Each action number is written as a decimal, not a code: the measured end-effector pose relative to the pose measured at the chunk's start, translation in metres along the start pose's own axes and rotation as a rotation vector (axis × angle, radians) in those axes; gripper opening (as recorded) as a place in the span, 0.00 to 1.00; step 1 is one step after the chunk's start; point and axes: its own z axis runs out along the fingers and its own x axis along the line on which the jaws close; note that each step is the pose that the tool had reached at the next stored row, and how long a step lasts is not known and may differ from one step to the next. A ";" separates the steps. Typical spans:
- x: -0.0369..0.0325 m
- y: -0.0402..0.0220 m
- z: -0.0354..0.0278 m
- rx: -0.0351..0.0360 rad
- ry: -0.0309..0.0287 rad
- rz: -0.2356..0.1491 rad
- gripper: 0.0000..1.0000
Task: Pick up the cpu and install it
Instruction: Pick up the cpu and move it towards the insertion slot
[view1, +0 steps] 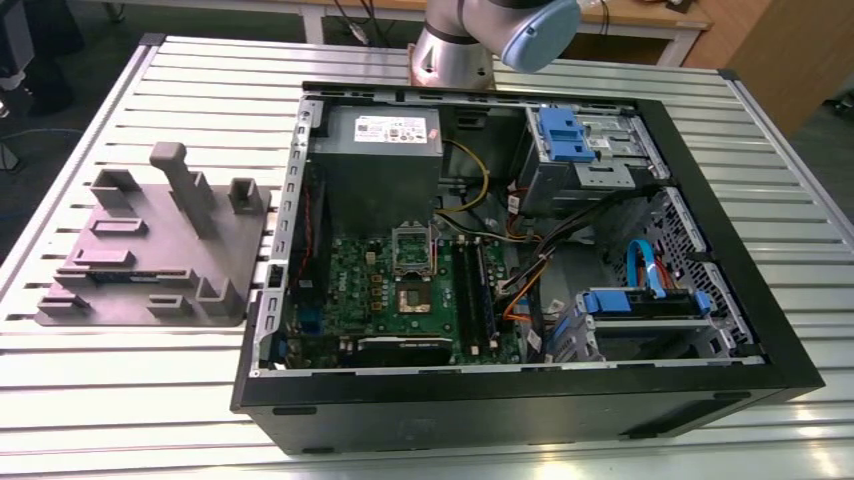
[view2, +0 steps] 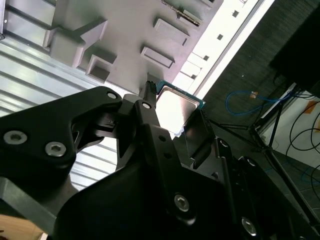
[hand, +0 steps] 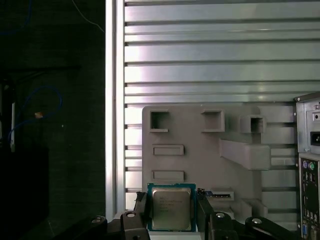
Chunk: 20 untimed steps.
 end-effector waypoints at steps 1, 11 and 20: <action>0.0000 0.0000 -0.0004 -0.0001 -0.0001 0.000 0.47; 0.0002 0.0003 -0.0060 0.0000 -0.0001 0.000 0.47; 0.0003 0.0006 -0.0120 0.0003 0.0000 0.001 0.47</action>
